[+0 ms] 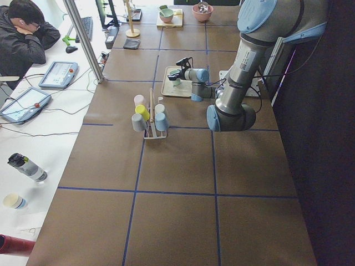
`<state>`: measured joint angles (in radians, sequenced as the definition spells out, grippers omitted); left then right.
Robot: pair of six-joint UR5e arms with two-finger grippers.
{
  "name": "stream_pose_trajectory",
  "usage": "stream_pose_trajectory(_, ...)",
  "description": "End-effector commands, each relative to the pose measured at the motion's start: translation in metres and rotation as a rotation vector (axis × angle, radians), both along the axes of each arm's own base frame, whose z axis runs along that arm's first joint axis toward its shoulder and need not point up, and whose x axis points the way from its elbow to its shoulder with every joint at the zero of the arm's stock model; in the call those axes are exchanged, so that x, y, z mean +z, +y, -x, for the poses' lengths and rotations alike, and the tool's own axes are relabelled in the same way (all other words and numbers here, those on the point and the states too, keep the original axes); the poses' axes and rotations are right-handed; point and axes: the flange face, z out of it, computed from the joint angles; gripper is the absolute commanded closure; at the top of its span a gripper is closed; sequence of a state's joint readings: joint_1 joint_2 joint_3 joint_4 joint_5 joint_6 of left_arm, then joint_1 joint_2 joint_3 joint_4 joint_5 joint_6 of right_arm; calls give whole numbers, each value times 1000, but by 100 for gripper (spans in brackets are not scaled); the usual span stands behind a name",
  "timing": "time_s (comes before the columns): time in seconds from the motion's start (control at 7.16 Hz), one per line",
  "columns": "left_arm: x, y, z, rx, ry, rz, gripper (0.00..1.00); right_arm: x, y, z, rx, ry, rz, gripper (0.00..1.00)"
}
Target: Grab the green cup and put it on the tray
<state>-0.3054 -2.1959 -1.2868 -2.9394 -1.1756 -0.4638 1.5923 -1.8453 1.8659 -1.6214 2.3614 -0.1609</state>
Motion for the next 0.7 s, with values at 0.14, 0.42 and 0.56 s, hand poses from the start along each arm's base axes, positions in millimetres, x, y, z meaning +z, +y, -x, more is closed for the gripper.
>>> stream_pose_trajectory(0.14,-3,-9,61,52,36,-32,0,-2,-1,0,0,1,-5,0)
stream_pose_trajectory(0.42,-3,-28,71,88,1,-30,0,-3,-1,0,0,2,-9,0)
stream_pose_trajectory(0.56,-11,-49,89,129,-61,-11,0,-3,-1,0,0,4,-10,0)
